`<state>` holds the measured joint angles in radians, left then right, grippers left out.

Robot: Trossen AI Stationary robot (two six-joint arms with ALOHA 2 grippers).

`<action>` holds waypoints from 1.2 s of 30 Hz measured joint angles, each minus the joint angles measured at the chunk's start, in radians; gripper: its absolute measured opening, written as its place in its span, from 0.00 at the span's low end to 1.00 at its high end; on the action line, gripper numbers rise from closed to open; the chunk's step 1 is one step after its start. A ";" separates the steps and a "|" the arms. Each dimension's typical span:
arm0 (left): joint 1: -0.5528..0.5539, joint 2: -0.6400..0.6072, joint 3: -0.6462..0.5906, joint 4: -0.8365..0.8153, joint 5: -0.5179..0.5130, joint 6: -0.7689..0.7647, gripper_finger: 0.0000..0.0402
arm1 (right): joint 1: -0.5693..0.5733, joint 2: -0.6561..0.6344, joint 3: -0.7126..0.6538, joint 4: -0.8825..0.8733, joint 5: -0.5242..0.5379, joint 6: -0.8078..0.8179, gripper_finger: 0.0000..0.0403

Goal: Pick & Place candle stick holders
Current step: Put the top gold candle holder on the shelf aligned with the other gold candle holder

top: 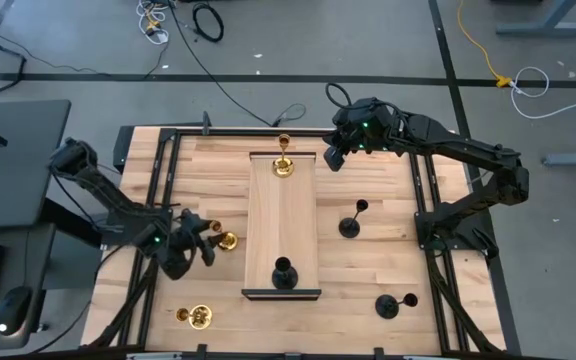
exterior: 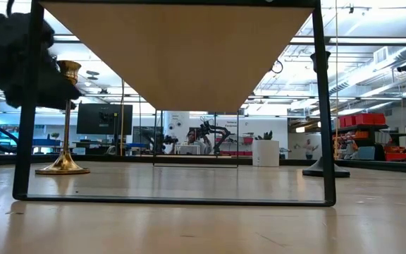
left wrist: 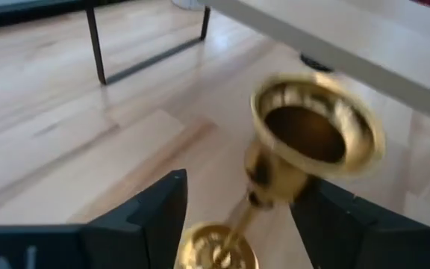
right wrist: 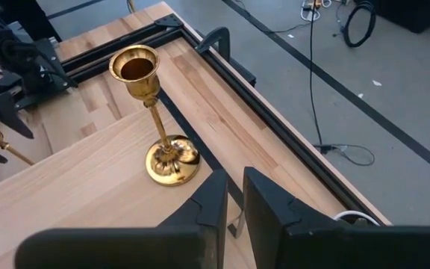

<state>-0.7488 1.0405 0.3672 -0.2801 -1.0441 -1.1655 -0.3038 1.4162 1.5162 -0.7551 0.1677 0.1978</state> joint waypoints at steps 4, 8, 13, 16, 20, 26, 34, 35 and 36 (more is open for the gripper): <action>0.048 0.000 0.000 0.047 0.035 0.085 0.57 | 0.000 0.000 0.000 0.000 0.000 0.000 0.12; 0.066 0.000 0.000 0.047 0.053 0.090 0.52 | 0.000 0.000 0.000 0.000 0.000 0.000 0.12; 0.074 0.000 0.000 0.047 0.054 0.089 0.41 | 0.000 0.000 0.000 0.000 0.000 -0.001 0.12; 0.074 0.000 0.000 0.047 0.054 0.089 0.33 | 0.000 0.000 0.000 0.000 0.000 -0.005 0.12; 0.074 0.000 0.000 0.047 0.054 0.089 0.21 | 0.000 0.000 0.000 0.000 0.000 -0.007 0.12; 0.074 0.000 0.000 0.043 0.053 0.086 0.07 | 0.000 0.000 0.000 0.000 0.000 -0.007 0.12; 0.074 0.000 0.005 0.042 0.053 0.086 0.07 | 0.000 0.000 0.000 0.000 0.000 -0.006 0.12; 0.074 0.000 0.010 0.042 0.053 0.093 0.07 | 0.000 0.000 0.000 0.000 0.000 -0.006 0.12; 0.074 -0.001 0.018 0.042 0.053 0.104 0.07 | 0.000 0.000 0.000 0.000 0.000 -0.007 0.12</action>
<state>-0.6750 1.0397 0.3857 -0.2382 -0.9910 -1.0614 -0.3038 1.4162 1.5162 -0.7548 0.1677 0.1913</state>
